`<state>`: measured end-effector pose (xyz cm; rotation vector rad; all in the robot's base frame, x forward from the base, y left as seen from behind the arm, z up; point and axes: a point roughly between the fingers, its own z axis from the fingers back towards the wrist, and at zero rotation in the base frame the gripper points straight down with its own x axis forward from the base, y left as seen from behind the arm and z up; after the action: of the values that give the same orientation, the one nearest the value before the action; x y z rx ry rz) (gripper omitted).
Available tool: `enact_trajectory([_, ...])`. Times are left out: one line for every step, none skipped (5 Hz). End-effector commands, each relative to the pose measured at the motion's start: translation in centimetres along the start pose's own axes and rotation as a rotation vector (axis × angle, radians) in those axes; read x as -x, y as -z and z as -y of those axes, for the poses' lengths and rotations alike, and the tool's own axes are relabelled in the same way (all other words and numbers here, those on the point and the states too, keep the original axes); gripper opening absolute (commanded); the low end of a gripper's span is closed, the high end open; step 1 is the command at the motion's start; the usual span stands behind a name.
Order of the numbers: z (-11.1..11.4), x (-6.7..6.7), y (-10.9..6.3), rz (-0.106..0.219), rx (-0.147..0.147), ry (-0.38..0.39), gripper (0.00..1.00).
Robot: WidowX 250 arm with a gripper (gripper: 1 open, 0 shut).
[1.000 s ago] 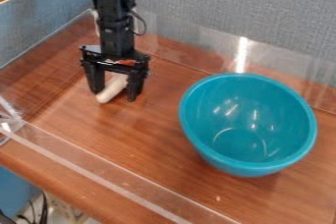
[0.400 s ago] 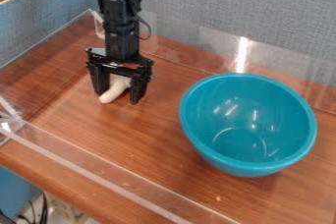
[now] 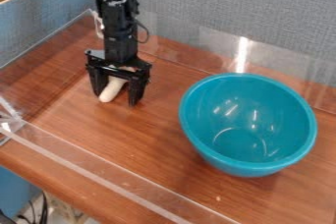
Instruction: Put the mushroom in the blue bowl
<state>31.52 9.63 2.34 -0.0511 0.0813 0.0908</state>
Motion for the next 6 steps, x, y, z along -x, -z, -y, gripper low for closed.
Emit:
enact_trajectory([1.1, -0.2, -0.5, 0.037, 0.007, 0.063, 1.00])
enact_trajectory([0.9, -0.3, -1.2, 0.043, 0.011, 0.086, 1.00])
enact_trajectory([0.8, -0.4, -2.0, 0.050, 0.015, 0.109, 1.00])
enact_trajectory([0.6, -0.5, -2.7, 0.057, 0.020, 0.131, 1.00])
enact_trajectory([0.6, 0.2, -2.8, 0.064, 0.024, 0.126, 1.00])
enact_trajectory([0.8, 0.2, -2.4, 0.058, 0.020, 0.168, 0.00])
